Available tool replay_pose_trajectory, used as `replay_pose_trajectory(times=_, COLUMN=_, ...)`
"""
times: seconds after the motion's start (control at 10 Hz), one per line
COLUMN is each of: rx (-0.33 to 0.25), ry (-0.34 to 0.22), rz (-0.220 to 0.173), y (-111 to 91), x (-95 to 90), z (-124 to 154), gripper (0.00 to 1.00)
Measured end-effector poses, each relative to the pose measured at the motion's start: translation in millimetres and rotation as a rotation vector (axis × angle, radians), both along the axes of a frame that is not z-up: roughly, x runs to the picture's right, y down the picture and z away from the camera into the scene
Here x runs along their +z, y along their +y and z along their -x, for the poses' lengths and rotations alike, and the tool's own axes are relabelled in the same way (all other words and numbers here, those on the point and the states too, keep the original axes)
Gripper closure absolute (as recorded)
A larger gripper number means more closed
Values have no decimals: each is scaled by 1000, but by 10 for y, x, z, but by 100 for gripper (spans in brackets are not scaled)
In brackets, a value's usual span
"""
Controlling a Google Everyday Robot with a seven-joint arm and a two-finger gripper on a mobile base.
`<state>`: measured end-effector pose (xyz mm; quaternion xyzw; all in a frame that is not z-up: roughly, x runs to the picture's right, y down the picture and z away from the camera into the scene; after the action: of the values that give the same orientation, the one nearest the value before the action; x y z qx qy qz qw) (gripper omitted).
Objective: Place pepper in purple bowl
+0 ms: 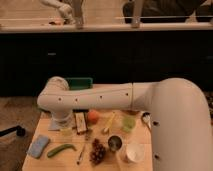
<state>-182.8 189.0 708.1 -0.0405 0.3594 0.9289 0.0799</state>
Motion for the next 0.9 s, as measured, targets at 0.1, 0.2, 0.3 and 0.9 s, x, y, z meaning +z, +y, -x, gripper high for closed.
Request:
replay_pose_trajectory(times=0.1, rx=1, ry=5, rz=9, y=22, x=52, z=10, gripper=20)
replay_pose_trajectory(times=0.2, rx=-2, ry=7, rz=12, y=29, x=56, z=11, gripper=20)
replay_pose_trajectory(times=0.3, rx=-3, ry=8, rz=12, y=30, x=55, z=8, gripper=20)
replay_pose_trajectory(times=0.9, rx=-50, ry=5, rz=25, y=104, x=75, z=64, gripper=20)
